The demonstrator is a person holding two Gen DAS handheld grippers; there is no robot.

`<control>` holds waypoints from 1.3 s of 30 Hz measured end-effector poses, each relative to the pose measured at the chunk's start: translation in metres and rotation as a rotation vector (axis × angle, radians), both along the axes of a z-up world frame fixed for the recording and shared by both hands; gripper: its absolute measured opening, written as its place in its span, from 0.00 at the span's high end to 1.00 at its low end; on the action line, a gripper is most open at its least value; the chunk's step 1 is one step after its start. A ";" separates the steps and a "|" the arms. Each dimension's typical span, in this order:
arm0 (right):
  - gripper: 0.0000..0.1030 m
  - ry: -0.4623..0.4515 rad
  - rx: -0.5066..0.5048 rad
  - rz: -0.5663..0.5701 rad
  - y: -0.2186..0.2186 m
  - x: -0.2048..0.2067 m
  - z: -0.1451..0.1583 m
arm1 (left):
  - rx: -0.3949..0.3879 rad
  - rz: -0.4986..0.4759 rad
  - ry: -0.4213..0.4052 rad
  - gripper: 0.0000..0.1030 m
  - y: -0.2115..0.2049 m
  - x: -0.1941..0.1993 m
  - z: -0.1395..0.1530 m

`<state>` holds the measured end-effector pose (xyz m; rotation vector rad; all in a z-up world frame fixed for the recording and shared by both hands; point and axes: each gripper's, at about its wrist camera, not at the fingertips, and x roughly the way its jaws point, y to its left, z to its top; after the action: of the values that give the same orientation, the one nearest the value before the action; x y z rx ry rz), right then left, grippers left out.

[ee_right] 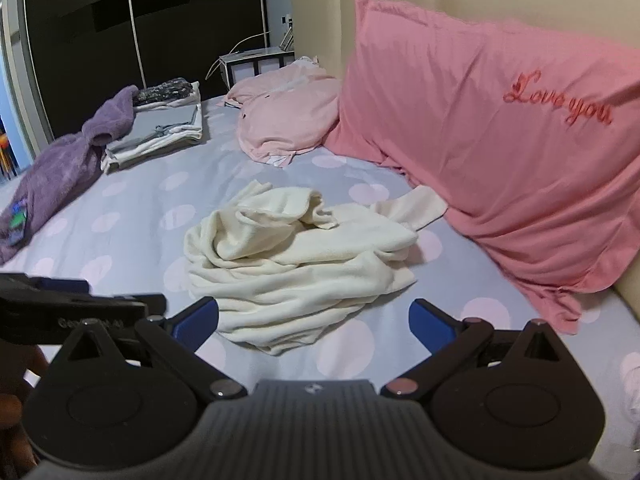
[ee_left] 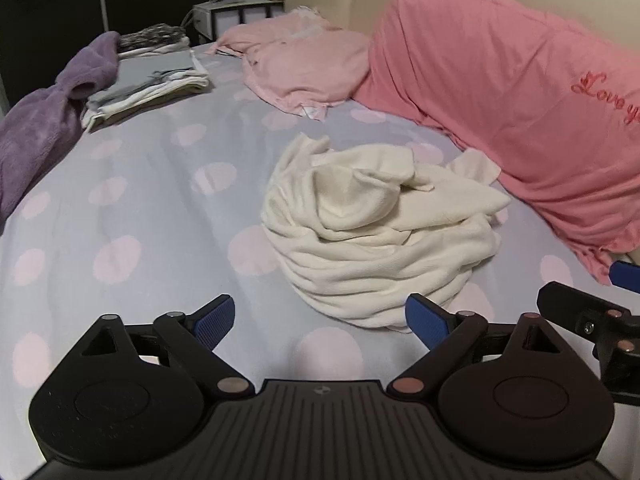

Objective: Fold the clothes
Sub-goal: 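Grasp the cream sweater with the left gripper while the right tool approaches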

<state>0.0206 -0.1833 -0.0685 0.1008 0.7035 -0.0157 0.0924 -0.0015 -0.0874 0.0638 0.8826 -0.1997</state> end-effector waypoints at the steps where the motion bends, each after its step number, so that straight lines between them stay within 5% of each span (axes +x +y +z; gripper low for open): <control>1: 0.01 0.002 0.014 0.004 -0.002 0.003 -0.002 | 0.017 -0.015 -0.004 0.18 -0.004 0.004 -0.002; 3: 0.02 0.005 0.030 0.017 -0.005 0.010 -0.007 | 0.039 -0.046 -0.014 0.26 -0.013 0.012 -0.004; 25: 0.02 0.085 0.062 -0.008 -0.048 0.062 -0.049 | 0.028 -0.137 -0.003 0.38 -0.065 0.116 -0.061; 35: 0.02 0.111 0.081 -0.014 -0.055 0.066 -0.059 | 0.018 -0.122 0.004 0.91 -0.069 0.126 -0.070; 39: 0.02 0.105 0.082 -0.013 -0.057 0.065 -0.056 | -0.034 -0.119 -0.017 0.96 -0.055 0.118 -0.054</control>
<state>0.0858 -0.2406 -0.1242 0.1838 0.8086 -0.0052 0.2102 -0.0566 -0.1411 0.0861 0.8588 -0.3251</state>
